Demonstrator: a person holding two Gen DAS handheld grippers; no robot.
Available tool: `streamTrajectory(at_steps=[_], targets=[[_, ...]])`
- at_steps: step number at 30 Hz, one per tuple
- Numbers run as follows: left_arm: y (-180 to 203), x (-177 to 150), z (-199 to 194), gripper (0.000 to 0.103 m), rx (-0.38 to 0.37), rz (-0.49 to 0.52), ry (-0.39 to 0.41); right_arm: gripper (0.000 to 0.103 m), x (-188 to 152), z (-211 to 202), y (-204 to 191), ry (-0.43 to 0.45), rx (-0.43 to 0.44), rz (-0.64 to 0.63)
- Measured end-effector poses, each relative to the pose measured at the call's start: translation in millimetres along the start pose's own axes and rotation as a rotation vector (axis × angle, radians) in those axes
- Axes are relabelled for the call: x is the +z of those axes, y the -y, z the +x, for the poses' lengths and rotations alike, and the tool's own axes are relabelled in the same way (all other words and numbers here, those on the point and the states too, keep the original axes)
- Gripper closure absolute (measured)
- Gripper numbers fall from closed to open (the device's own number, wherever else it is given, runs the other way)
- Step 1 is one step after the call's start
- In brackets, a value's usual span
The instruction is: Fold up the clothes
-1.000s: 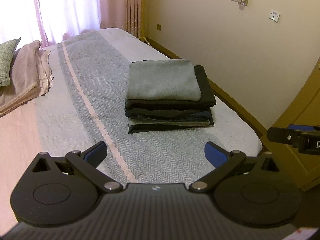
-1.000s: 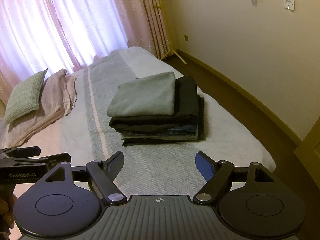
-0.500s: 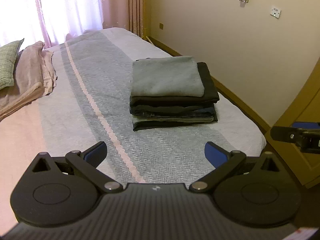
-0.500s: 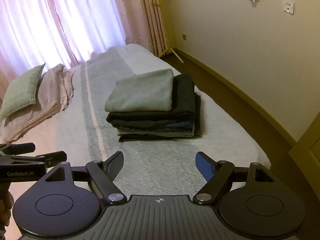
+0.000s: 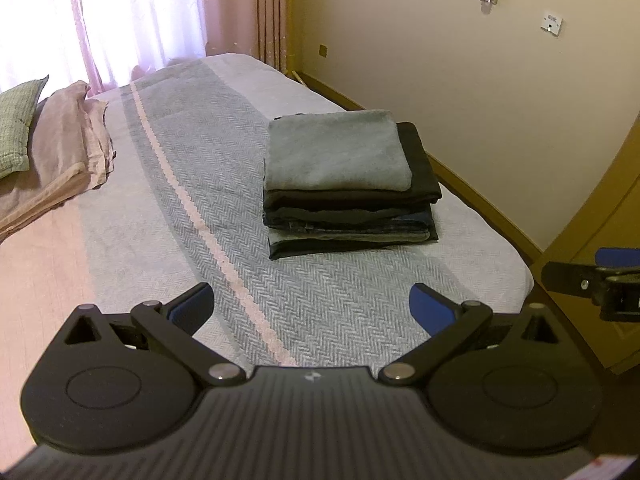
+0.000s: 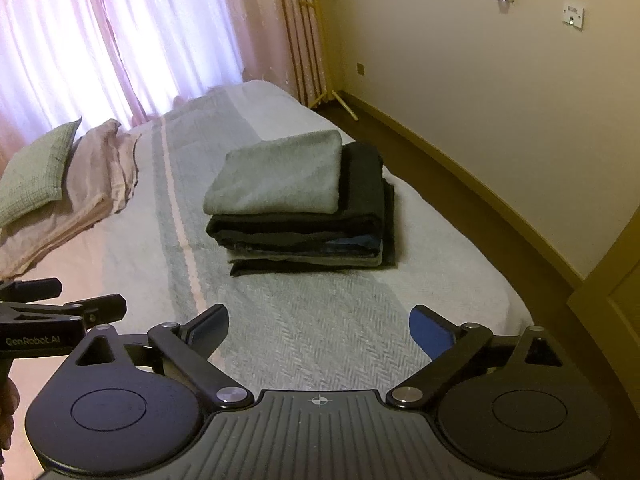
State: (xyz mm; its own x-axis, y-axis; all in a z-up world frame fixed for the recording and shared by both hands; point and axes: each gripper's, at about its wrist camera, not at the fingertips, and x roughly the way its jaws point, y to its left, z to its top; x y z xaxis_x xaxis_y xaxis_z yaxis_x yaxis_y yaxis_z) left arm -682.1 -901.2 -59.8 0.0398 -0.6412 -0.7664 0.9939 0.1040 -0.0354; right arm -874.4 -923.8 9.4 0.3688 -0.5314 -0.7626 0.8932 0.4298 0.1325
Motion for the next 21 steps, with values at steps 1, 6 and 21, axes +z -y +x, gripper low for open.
streamTrajectory(at_steps=[1,6,21], targets=[[0.1,-0.4,0.4,0.001,-0.001,0.002,-0.001,0.008,-0.4,0.4,-0.5,-0.002,0.001,0.001],[-0.3,-1.2,0.7,0.001,0.0,0.004,-0.004,0.008,-1.1,0.4,-3.1,-0.009,0.006,0.001],[-0.9,0.3,6.6,0.001,0.008,0.001,-0.014,0.008,0.9,0.8,-7.1,-0.007,0.01,0.002]])
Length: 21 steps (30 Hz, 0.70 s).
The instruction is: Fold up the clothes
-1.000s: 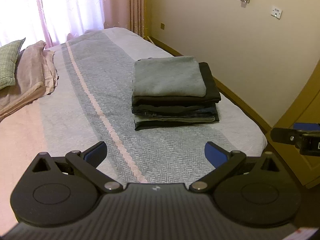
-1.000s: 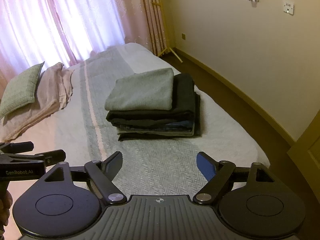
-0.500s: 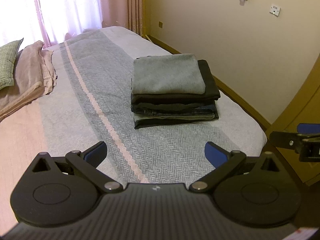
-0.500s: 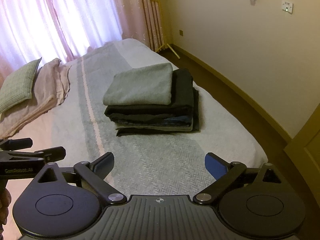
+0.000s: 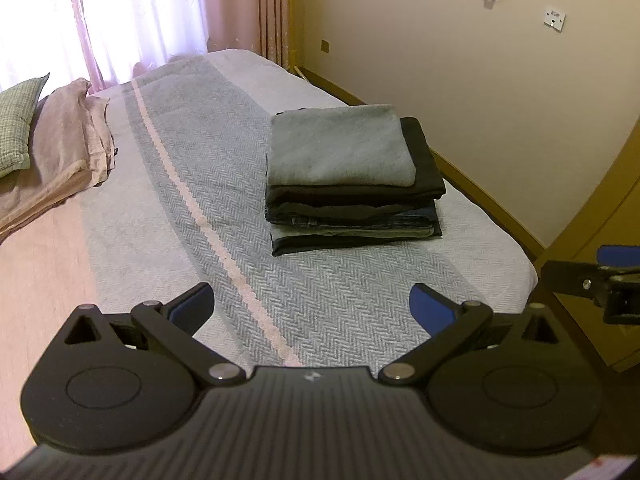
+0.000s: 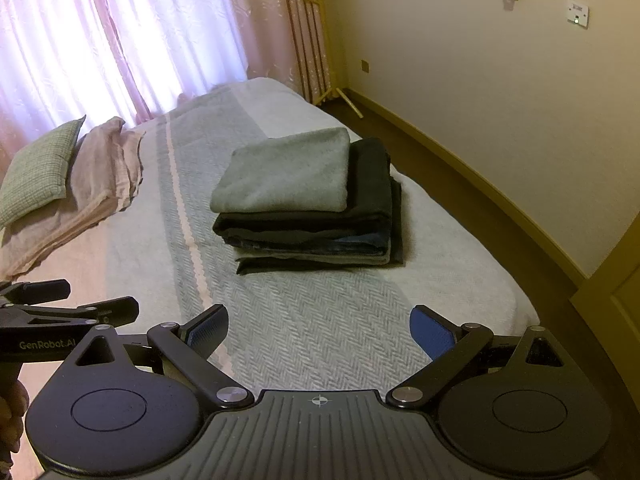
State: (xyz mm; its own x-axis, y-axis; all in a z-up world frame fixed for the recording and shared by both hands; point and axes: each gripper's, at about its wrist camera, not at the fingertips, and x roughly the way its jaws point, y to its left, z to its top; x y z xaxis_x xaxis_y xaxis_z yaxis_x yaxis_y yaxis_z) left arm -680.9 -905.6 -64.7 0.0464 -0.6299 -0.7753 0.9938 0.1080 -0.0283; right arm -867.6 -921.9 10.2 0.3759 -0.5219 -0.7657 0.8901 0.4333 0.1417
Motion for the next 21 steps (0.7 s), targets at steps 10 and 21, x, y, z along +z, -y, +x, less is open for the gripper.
streamTrajectory(at_steps=[10,21], targets=[[3.1,2.9,2.8,0.001,0.002,0.006,-0.006,0.008,3.6,0.8,2.5,0.004,-0.001,0.003],[9.3,5.4,6.0,0.001,0.005,0.006,-0.008,0.008,10.1,1.9,8.6,0.006,-0.003,-0.002]])
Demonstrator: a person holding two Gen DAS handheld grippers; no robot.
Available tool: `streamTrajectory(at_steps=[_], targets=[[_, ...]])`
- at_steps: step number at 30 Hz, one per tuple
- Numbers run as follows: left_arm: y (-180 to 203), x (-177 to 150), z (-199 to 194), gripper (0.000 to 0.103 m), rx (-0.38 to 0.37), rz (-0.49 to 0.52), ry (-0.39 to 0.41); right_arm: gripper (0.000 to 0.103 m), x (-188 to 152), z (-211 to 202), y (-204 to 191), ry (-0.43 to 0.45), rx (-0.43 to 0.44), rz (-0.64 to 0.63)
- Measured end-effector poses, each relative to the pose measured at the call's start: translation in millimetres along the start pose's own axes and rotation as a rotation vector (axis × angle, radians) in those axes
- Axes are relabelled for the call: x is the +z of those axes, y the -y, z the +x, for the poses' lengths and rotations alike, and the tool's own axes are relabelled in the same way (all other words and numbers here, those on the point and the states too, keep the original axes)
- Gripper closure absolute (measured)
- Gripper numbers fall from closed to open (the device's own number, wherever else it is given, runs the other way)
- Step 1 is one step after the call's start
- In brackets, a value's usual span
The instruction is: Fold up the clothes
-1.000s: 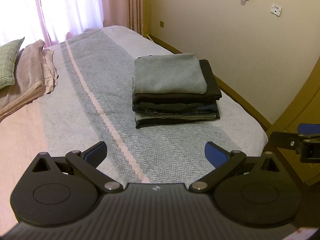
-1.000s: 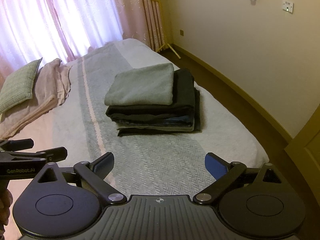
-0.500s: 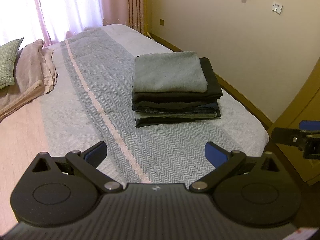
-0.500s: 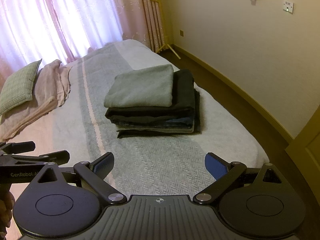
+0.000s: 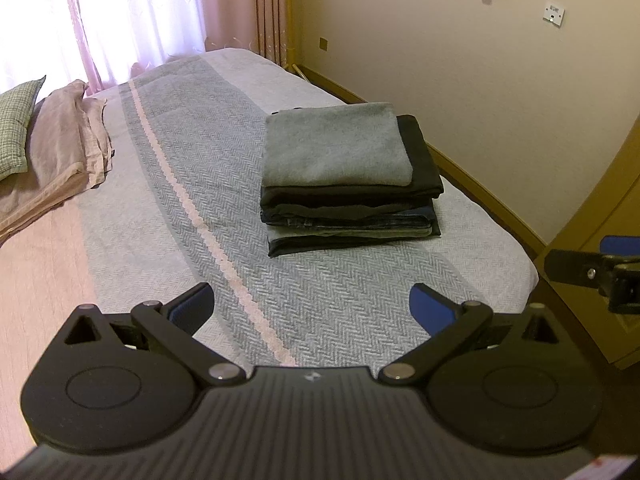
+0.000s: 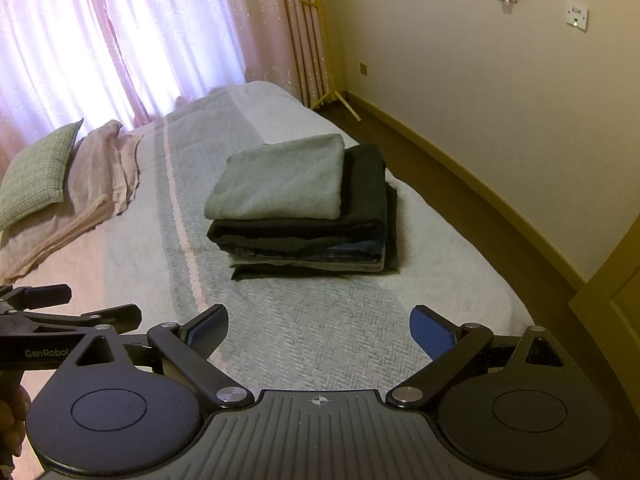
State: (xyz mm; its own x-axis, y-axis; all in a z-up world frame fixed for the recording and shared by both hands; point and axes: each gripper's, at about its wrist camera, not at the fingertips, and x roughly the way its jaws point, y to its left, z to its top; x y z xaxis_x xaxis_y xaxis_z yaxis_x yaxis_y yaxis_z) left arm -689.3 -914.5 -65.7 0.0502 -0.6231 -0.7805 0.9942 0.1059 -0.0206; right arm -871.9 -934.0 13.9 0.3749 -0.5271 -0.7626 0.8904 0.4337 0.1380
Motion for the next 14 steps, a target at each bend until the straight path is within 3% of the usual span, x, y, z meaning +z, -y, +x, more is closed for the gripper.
streamTrajectory(at_steps=[14], targets=[[5.7,0.7,0.1,0.001,0.0,-0.006,0.025,0.008,2.7,1.1,5.6,0.0,0.003,0.001]])
